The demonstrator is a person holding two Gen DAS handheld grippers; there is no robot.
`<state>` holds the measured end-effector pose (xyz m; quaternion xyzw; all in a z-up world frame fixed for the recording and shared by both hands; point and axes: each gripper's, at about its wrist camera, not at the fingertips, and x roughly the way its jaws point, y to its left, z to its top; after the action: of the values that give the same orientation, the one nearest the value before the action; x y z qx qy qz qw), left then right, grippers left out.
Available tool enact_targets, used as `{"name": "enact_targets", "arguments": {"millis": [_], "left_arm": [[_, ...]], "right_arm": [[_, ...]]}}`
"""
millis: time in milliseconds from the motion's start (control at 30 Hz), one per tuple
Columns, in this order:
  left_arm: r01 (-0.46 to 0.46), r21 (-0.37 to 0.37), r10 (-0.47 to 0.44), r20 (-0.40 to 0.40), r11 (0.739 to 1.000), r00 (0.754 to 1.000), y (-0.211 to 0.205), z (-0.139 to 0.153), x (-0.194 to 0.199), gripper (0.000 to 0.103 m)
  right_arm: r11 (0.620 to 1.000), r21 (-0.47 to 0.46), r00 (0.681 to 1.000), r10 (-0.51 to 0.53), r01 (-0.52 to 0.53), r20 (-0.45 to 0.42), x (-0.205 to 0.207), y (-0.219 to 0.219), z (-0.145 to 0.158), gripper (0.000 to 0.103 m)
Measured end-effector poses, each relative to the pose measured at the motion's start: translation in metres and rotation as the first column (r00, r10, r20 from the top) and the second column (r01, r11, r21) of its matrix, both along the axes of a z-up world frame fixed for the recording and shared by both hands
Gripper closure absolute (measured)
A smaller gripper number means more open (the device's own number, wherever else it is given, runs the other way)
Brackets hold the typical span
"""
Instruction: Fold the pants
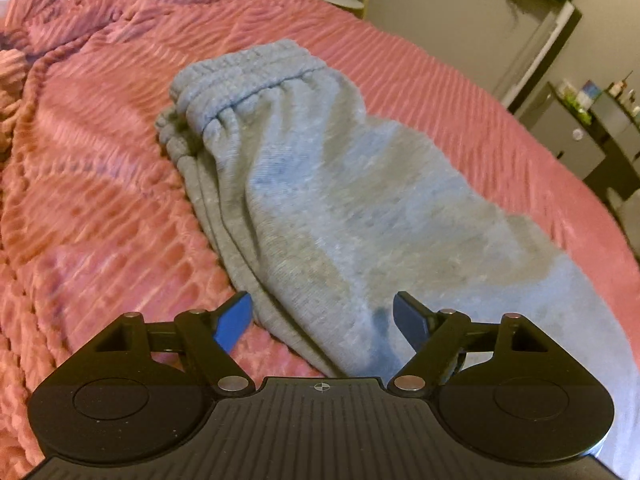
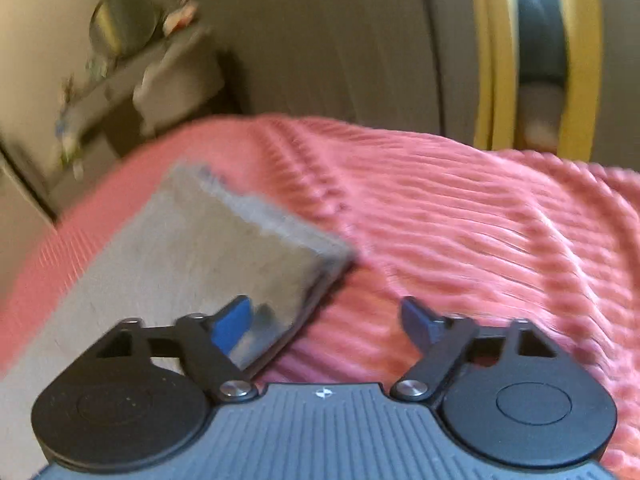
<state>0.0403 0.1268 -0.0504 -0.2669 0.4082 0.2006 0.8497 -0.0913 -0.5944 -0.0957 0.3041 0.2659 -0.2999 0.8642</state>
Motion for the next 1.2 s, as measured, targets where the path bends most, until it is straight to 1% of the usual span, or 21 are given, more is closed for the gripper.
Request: {"name": "enact_targets", "arguments": {"millis": [33, 133, 233, 300, 367, 433, 467, 533, 567, 600, 667, 700, 767, 833, 867, 967, 1000, 1033, 1100, 1167, 1200], "left_arm": [[-0.002, 0.010, 0.002, -0.005, 1.000, 1.000, -0.001, -0.002, 0.002, 0.019], [0.007, 0.038, -0.006, -0.020, 0.999, 1.000, -0.009, -0.003, 0.006, 0.019], [0.029, 0.067, -0.028, -0.024, 0.997, 0.999, -0.014, -0.005, 0.009, 0.016], [0.043, 0.079, -0.041, -0.029, 0.996, 0.999, -0.017, -0.004, 0.008, 0.016], [0.041, 0.074, -0.039, -0.027, 0.996, 0.999, -0.015, -0.004, 0.008, 0.016], [0.029, 0.060, -0.027, -0.030, 0.998, 0.999, -0.012, -0.005, 0.007, 0.015], [0.023, 0.052, -0.021, -0.033, 0.998, 0.999, -0.011, -0.005, 0.007, 0.015], [0.017, 0.042, -0.015, -0.035, 0.999, 0.999, -0.009, -0.006, 0.006, 0.015], [0.017, 0.039, -0.015, -0.036, 0.999, 0.999, -0.009, -0.006, 0.005, 0.015], [0.018, 0.035, -0.016, -0.037, 0.999, 0.999, -0.008, -0.006, 0.005, 0.015], [0.019, 0.029, -0.018, -0.035, 0.999, 0.999, -0.008, -0.007, 0.005, 0.015], [0.019, 0.027, -0.018, -0.033, 0.999, 0.999, -0.008, -0.007, 0.004, 0.015], [0.016, 0.021, -0.016, -0.031, 1.000, 0.999, -0.007, -0.008, 0.005, 0.015], [0.011, 0.023, -0.011, -0.028, 1.000, 1.000, -0.006, -0.009, 0.007, 0.015], [0.010, 0.026, -0.010, -0.025, 1.000, 1.000, -0.007, -0.010, 0.008, 0.015], [0.013, 0.028, -0.013, -0.017, 1.000, 1.000, -0.007, -0.009, 0.008, 0.015], [0.012, 0.028, -0.012, -0.006, 1.000, 1.000, -0.007, -0.008, 0.007, 0.015], [0.013, 0.031, -0.014, 0.017, 0.999, 1.000, -0.008, -0.005, 0.006, 0.015], [0.026, 0.046, -0.030, 0.092, 0.999, 0.995, -0.012, 0.004, 0.001, 0.015], [0.045, 0.094, -0.061, 0.173, 0.995, 0.983, -0.019, 0.014, -0.004, 0.014], [0.060, 0.126, -0.084, 0.196, 0.990, 0.977, -0.023, 0.017, -0.005, 0.013]], "right_arm": [[1.000, 0.011, 1.000, 0.004, -0.004, 0.013, -0.005, -0.001, 0.001, 0.027], [0.999, -0.004, 0.998, 0.053, -0.053, 0.016, -0.009, 0.010, 0.003, 0.027], [0.996, -0.021, 0.996, 0.091, -0.091, -0.004, -0.001, 0.026, 0.006, 0.027], [0.989, -0.058, 0.990, 0.136, -0.137, -0.022, 0.008, 0.042, 0.009, 0.027], [0.962, -0.128, 0.970, 0.237, -0.243, -0.055, 0.021, 0.070, 0.015, 0.027], [0.909, -0.197, 0.930, 0.358, -0.367, -0.078, 0.034, 0.103, 0.020, 0.023], [0.877, -0.228, 0.906, 0.415, -0.423, -0.087, 0.041, 0.121, 0.021, 0.017], [0.840, -0.268, 0.881, 0.462, -0.472, -0.105, 0.049, 0.141, 0.019, 0.015], [0.828, -0.285, 0.876, 0.466, -0.482, -0.128, 0.055, 0.148, 0.015, 0.015], [0.825, -0.290, 0.875, 0.462, -0.484, -0.147, 0.058, 0.151, 0.012, 0.014], [0.833, -0.279, 0.877, 0.433, -0.477, -0.207, 0.067, 0.150, 0.002, 0.014], [0.831, -0.287, 0.877, 0.425, -0.477, -0.226, 0.067, 0.150, -0.001, 0.012], [0.796, -0.352, 0.867, 0.419, -0.493, -0.269, 0.066, 0.149, -0.005, 0.008], [0.777, -0.398, 0.870, 0.391, -0.488, -0.301, 0.065, 0.146, -0.007, 0.007], [0.778, -0.403, 0.873, 0.387, -0.482, -0.297, 0.064, 0.139, -0.007, 0.007], [0.804, -0.395, 0.892, 0.353, -0.444, -0.283, 0.061, 0.118, -0.008, 0.006], [0.808, -0.398, 0.896, 0.341, -0.434, -0.285, 0.058, 0.114, -0.008, 0.006], [0.810, -0.411, 0.902, 0.317, -0.419, -0.294, 0.057, 0.111, -0.007, 0.006], [0.813, -0.428, 0.909, 0.280, -0.395, -0.308, 0.057, 0.108, -0.007, 0.006], [0.826, -0.419, 0.915, 0.260, -0.376, -0.308, 0.056, 0.104, -0.005, 0.006], [0.831, -0.415, 0.916, 0.256, -0.372, -0.308, 0.055, 0.103, -0.005, 0.006]]}}
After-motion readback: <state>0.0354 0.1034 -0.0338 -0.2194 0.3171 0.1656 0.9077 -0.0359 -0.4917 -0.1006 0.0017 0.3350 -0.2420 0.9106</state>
